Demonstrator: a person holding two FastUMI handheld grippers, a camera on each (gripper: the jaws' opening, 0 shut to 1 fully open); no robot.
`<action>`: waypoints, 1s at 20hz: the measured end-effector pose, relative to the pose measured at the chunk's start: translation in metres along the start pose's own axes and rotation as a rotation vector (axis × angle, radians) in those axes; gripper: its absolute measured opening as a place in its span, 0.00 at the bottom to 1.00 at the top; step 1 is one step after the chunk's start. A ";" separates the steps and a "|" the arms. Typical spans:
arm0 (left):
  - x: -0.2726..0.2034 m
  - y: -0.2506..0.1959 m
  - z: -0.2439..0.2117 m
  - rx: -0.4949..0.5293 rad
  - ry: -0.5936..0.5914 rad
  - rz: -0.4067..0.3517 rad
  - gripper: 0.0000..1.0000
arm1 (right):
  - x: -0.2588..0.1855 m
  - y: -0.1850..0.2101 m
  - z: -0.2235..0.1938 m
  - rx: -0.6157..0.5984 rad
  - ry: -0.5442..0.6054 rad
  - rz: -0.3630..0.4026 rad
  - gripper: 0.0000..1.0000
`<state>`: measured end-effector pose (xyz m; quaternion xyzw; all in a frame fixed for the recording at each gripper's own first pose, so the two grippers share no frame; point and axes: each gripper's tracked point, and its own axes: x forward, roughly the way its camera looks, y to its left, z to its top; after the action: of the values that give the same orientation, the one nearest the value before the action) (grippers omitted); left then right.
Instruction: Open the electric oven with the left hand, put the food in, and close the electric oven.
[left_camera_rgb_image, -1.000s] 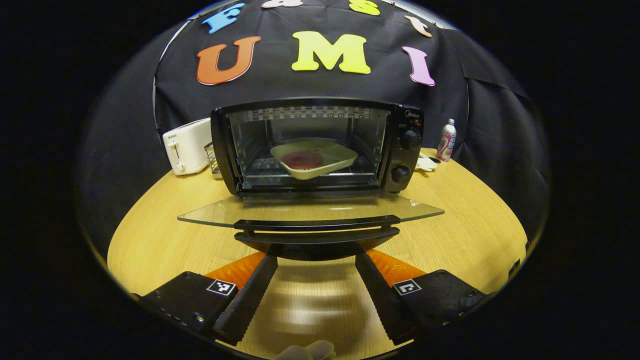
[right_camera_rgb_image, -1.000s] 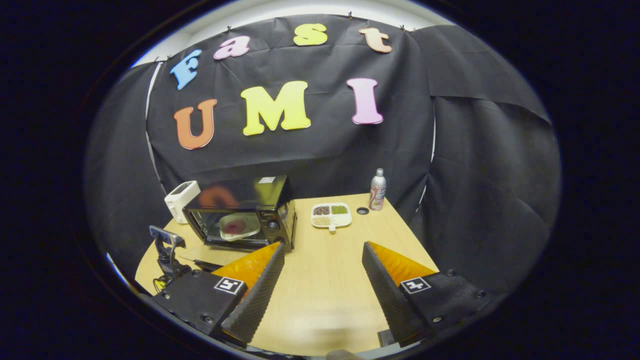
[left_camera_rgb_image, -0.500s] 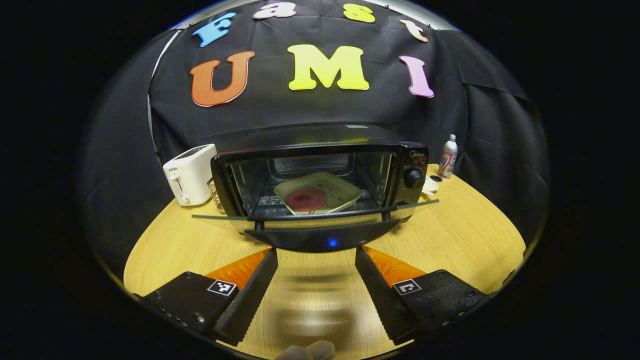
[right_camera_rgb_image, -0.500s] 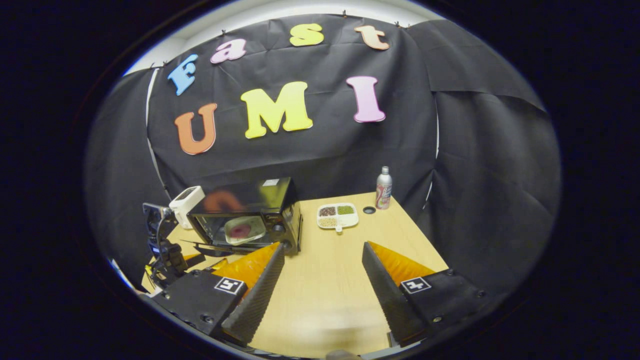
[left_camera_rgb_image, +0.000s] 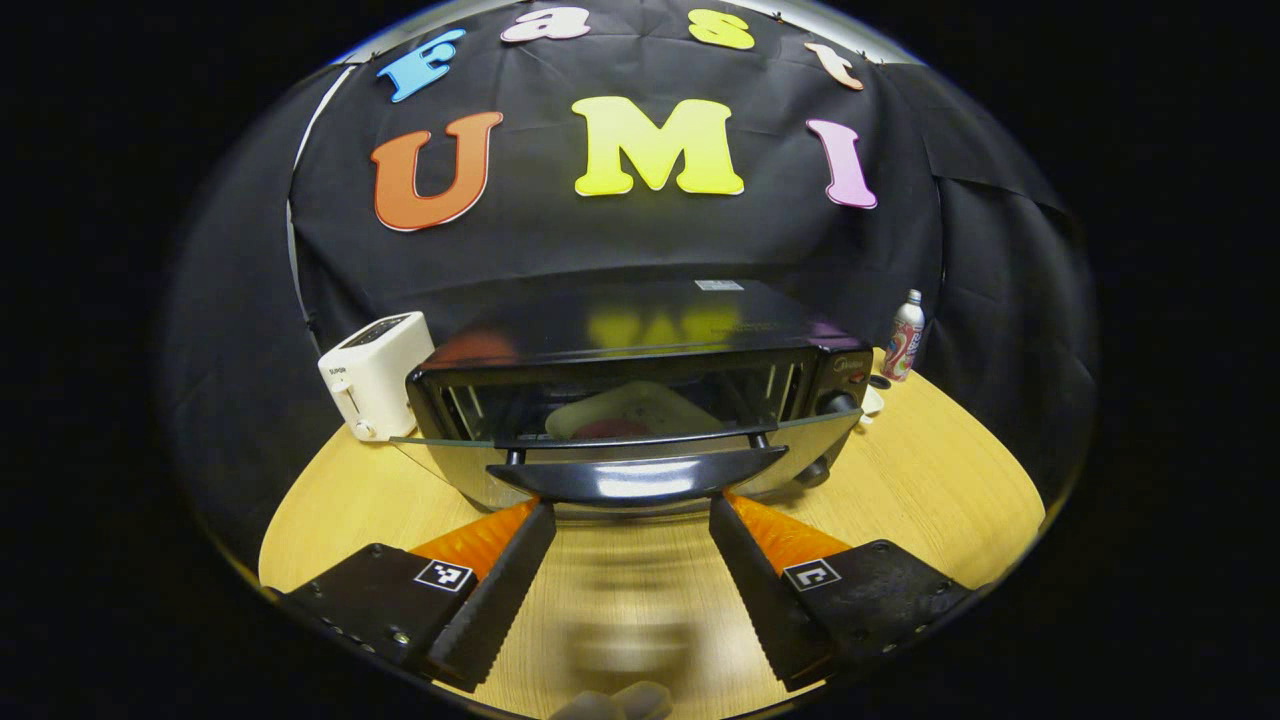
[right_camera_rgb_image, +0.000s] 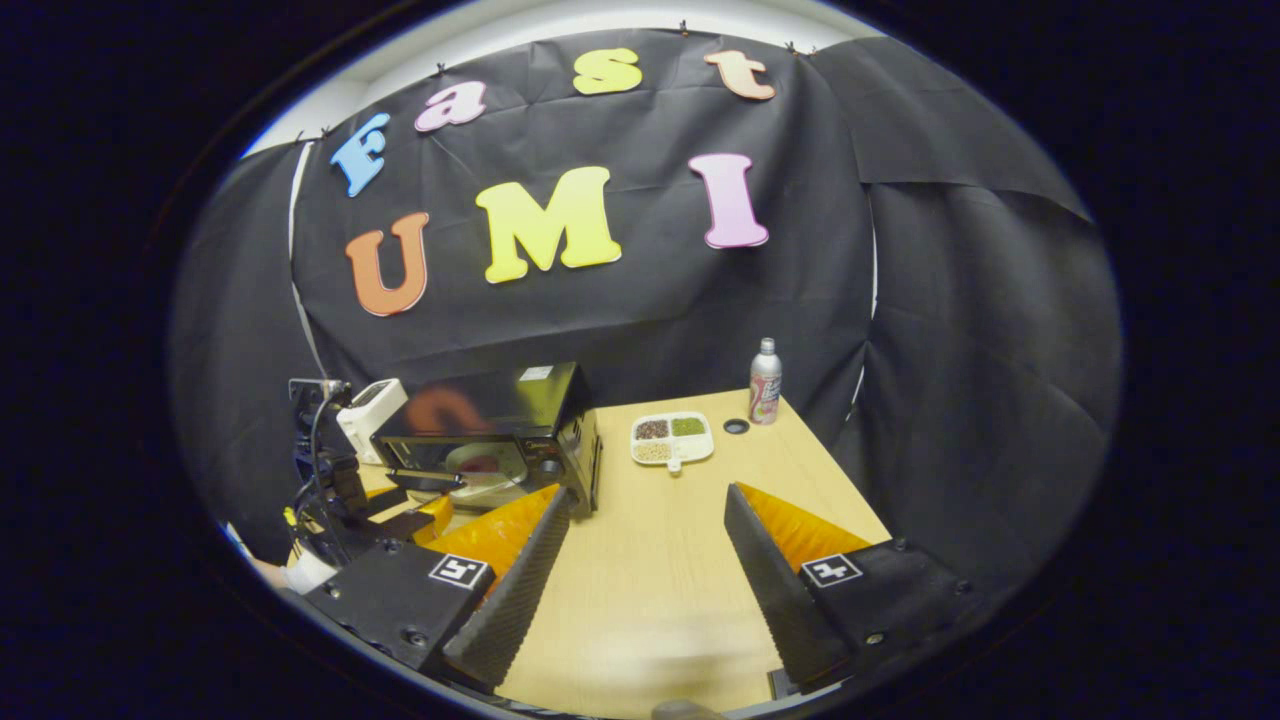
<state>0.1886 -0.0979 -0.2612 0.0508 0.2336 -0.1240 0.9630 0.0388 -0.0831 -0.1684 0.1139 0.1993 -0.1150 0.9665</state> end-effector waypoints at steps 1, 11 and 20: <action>0.002 -0.001 0.005 0.010 -0.007 -0.003 0.97 | 0.000 -0.001 0.002 0.001 -0.002 0.000 0.96; 0.020 -0.004 0.019 0.011 -0.020 0.001 0.97 | -0.005 -0.006 0.012 0.005 -0.026 -0.009 0.99; -0.015 -0.004 0.040 -0.017 -0.090 -0.023 0.98 | -0.028 0.011 0.023 -0.006 -0.073 -0.012 0.96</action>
<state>0.1919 -0.1051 -0.2192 0.0343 0.1916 -0.1355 0.9715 0.0251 -0.0739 -0.1340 0.1056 0.1647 -0.1245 0.9728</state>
